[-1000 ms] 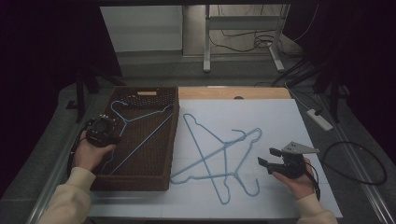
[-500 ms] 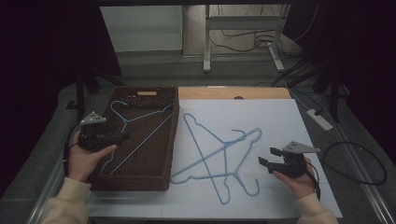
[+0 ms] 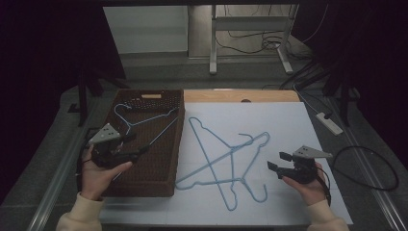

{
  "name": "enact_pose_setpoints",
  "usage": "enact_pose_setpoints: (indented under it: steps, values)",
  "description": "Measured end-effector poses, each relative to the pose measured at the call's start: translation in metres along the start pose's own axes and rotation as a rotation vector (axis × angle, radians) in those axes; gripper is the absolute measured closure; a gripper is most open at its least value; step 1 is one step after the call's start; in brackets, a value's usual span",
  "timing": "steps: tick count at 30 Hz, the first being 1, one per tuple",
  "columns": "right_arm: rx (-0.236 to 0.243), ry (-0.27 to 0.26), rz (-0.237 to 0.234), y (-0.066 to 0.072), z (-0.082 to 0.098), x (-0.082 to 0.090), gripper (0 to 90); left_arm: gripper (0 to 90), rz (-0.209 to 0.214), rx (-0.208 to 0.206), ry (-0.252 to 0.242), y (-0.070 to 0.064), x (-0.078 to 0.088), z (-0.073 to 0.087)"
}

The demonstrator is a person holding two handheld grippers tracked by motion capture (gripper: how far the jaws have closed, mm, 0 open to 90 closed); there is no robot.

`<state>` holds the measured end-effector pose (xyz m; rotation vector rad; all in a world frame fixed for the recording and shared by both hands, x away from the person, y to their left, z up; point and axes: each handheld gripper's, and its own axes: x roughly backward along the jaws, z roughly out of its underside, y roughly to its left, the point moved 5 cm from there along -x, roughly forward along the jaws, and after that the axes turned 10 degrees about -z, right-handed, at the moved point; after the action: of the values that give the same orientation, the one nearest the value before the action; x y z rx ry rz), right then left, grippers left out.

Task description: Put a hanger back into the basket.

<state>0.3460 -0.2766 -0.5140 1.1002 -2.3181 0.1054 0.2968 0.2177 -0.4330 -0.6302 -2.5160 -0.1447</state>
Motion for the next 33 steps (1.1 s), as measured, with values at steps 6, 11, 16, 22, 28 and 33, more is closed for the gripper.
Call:
enact_pose_setpoints:
  steps: [6,11,16,22,28,33]
  values:
    - [0.009,0.002,0.002,0.001,0.000,0.000,33.0,33.4,0.041,-0.007,-0.019,-0.015,-0.004,0.001]
    - [0.010,0.002,0.001,0.002,0.000,0.000,33.0,33.3,0.058,-0.011,-0.016,-0.023,-0.009,0.002]
    - [0.015,0.003,0.000,0.003,0.000,0.000,33.0,33.2,0.075,-0.017,-0.018,-0.031,-0.011,0.004]
    - [0.022,0.001,0.003,0.004,-0.001,0.003,33.0,33.1,0.101,-0.022,-0.019,-0.042,-0.014,0.006]
    - [0.027,0.001,0.006,0.005,-0.002,0.005,33.2,33.1,0.112,-0.034,-0.007,-0.049,-0.018,0.008]
    - [0.037,0.006,0.003,0.007,-0.003,0.006,33.2,33.1,0.114,-0.034,-0.010,-0.049,-0.018,0.009]
